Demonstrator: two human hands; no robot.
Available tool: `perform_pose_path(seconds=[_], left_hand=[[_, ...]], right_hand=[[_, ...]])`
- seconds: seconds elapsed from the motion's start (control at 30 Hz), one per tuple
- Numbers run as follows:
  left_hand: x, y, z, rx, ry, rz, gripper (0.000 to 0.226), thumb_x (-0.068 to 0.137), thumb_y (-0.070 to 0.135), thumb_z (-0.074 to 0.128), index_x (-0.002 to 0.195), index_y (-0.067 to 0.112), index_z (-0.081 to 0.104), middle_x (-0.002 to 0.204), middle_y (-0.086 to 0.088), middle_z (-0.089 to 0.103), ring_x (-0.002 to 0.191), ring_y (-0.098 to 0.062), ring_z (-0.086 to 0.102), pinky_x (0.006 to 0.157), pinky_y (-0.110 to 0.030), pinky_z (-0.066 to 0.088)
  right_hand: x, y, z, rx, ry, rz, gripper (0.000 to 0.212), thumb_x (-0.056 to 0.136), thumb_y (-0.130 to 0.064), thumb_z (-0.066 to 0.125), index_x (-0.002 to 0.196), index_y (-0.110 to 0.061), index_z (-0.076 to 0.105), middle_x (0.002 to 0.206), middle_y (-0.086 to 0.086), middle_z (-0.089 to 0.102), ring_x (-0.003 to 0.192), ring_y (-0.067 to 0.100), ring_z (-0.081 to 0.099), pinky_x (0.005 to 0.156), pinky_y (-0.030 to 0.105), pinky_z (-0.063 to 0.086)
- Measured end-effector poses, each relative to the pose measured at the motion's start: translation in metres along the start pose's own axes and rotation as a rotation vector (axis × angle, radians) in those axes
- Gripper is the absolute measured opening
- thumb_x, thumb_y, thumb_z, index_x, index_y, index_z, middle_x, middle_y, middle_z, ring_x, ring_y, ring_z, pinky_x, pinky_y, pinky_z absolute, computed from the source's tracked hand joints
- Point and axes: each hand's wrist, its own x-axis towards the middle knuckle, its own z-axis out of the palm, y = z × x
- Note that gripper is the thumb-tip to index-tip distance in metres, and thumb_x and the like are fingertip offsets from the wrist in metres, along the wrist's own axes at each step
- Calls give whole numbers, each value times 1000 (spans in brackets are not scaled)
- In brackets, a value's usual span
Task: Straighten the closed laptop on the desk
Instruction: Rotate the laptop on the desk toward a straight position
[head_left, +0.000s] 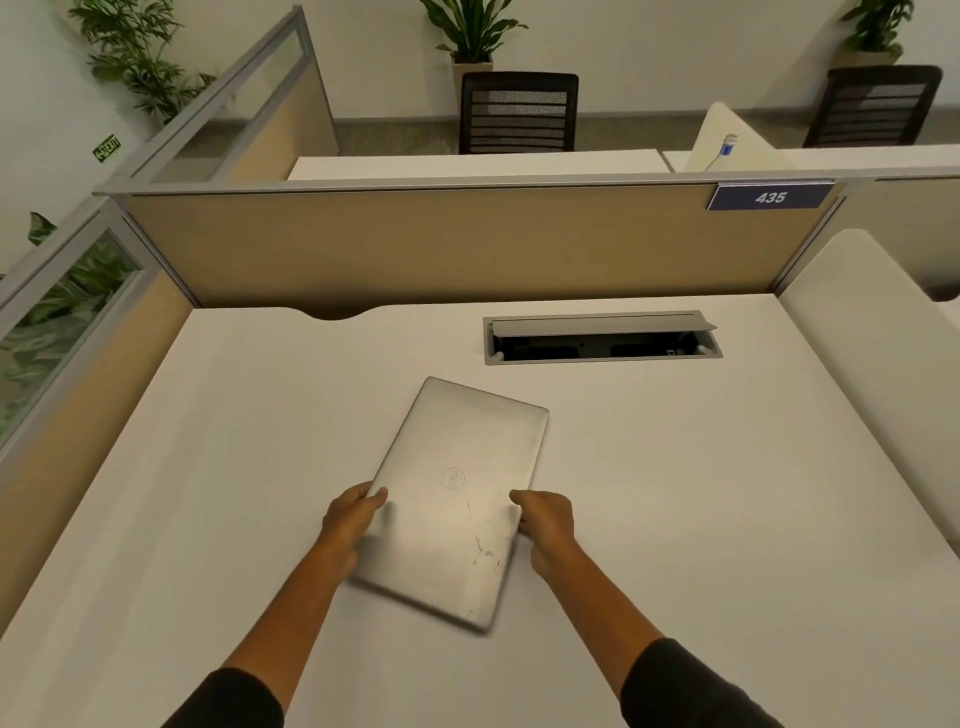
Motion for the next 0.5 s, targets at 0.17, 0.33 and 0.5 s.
perform_pose_path(seconds=[0.17, 0.33, 0.5], left_hand=[[-16, -16, 9, 31, 12, -28, 66, 99, 37, 68, 157, 16, 46, 162, -10, 48, 149, -32, 46, 124, -47, 38], [-41, -28, 27, -32, -2, -61, 73, 96, 42, 71, 158, 17, 42, 160, -8, 49, 145, -32, 49, 120, -46, 43], [-69, -34, 49, -167, -81, -98, 61, 96, 39, 72, 148, 17, 51, 129, 2, 66, 113, -22, 65, 94, -39, 53]], right_hand=[[9, -23, -2, -61, 48, -12, 51, 87, -14, 75, 114, 26, 59, 111, 37, 68, 99, 45, 70, 95, 57, 59], [17, -53, -3, -188, 8, -47, 38, 90, -24, 68, 93, 13, 61, 92, 14, 52, 85, 26, 46, 76, 38, 38], [26, -79, -3, -280, 11, -78, 54, 95, -28, 62, 129, 15, 59, 116, 25, 67, 101, 31, 62, 84, 40, 47]])
